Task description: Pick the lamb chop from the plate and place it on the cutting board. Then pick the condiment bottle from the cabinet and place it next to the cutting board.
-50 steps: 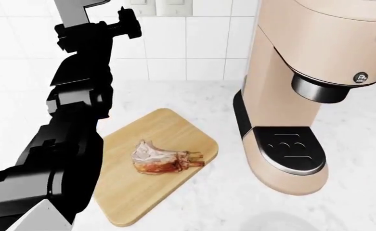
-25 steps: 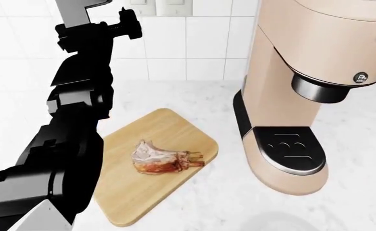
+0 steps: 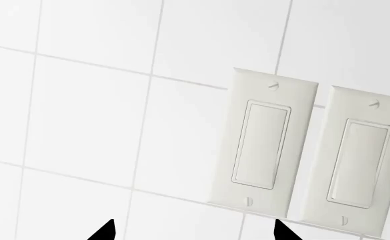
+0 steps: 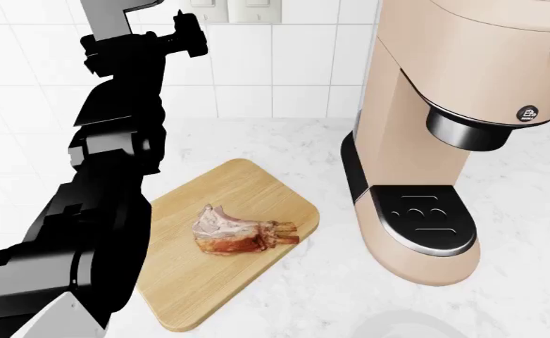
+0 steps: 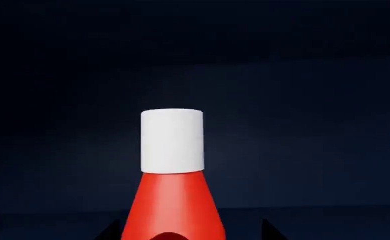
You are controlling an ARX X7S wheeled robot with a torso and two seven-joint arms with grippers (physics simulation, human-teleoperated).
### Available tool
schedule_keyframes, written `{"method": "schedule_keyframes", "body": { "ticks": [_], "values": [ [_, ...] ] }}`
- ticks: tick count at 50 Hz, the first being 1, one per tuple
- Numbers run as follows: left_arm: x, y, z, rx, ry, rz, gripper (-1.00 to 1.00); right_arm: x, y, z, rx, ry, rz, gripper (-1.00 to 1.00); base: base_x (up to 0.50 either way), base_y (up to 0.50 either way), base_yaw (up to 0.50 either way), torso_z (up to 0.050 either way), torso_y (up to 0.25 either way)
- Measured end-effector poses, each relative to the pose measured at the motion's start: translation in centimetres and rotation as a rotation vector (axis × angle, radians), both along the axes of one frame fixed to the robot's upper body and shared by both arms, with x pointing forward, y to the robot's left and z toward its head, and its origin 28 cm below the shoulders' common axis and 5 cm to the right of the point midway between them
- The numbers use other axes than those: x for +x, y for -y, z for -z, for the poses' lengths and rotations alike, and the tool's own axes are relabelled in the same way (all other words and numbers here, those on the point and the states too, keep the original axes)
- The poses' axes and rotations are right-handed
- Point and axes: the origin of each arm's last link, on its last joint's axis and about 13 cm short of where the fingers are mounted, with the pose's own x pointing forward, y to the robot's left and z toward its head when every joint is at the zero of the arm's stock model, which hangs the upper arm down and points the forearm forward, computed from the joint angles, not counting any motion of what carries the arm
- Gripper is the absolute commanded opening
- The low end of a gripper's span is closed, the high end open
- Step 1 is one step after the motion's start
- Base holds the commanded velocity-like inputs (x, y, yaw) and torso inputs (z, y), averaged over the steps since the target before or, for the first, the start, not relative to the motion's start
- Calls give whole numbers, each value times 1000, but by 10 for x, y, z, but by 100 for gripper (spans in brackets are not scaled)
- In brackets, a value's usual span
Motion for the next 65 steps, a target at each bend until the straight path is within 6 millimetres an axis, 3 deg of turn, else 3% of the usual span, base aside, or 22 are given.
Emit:
{"method": "schedule_keyframes", "body": {
  "ticks": [13,14,38,65],
  "values": [
    [0,0,0,-3,3,1,100,18,2,8,23,-94,-34,100,0,0,0,0,0],
    [0,0,-1,-3,3,1,100,18,2,8,26,-96,-36,-100,0,0,0,0,0],
    [0,0,0,-5,6,2,100,17,3,7,38,-99,-41,-100,0,0,0,0,0],
    [0,0,0,-5,4,4,100,-31,-3,-12,6,159,-86,-100,0,0,0,0,0]
  ]
}}
